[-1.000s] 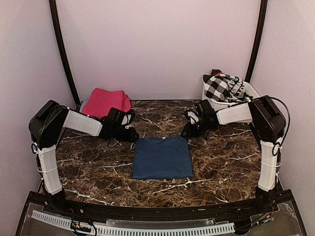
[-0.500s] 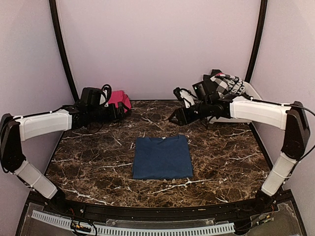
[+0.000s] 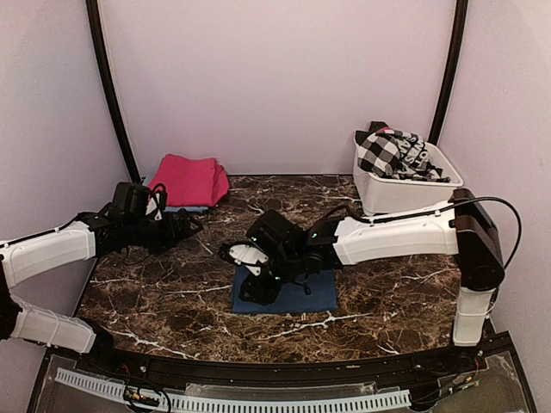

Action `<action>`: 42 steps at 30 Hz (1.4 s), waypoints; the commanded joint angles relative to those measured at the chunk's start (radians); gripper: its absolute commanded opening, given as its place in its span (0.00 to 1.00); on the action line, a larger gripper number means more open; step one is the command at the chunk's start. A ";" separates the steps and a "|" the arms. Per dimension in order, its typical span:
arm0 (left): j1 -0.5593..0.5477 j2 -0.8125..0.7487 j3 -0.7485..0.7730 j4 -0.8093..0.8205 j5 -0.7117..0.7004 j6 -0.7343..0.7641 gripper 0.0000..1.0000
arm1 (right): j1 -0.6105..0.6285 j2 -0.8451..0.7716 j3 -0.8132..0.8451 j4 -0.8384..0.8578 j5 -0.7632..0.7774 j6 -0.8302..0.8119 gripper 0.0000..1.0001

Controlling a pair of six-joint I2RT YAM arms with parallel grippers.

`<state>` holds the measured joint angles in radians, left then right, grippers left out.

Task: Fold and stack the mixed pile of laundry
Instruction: Pick up the square-folded T-shirt from the center of the board.

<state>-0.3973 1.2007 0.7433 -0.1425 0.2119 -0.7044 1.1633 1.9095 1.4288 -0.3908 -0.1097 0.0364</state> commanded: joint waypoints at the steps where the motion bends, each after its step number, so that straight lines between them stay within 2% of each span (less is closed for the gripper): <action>1: 0.000 -0.074 -0.082 0.025 0.045 -0.080 0.99 | 0.043 0.087 0.085 -0.013 0.028 -0.030 0.45; 8: 0.000 -0.145 -0.161 0.036 0.024 -0.136 0.99 | 0.089 0.239 0.187 -0.054 0.079 -0.093 0.40; 11: 0.000 -0.160 -0.172 0.026 0.007 -0.125 0.99 | 0.108 0.295 0.218 -0.075 0.127 -0.102 0.40; 15: 0.000 -0.144 -0.166 0.000 0.028 -0.095 0.99 | 0.117 0.352 0.246 -0.101 0.194 -0.099 0.34; 18: 0.000 -0.125 -0.187 0.003 0.065 -0.080 0.99 | 0.117 0.353 0.241 -0.103 0.239 -0.093 0.25; 22: 0.000 -0.100 -0.263 0.141 0.117 -0.105 0.99 | 0.116 0.273 0.197 -0.052 0.283 -0.088 0.02; 23: 0.000 -0.084 -0.275 0.190 0.123 -0.120 0.99 | 0.114 0.242 0.175 -0.023 0.285 -0.086 0.00; 31: -0.023 0.079 -0.327 0.479 0.252 -0.218 0.99 | 0.046 0.089 0.022 0.174 0.211 -0.040 0.00; 42: -0.140 0.354 -0.298 0.789 0.259 -0.398 0.99 | 0.028 0.082 0.064 0.213 0.161 -0.038 0.00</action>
<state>-0.5003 1.4757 0.4332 0.4881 0.4530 -1.0142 1.1854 2.0136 1.4639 -0.2333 0.0792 -0.0135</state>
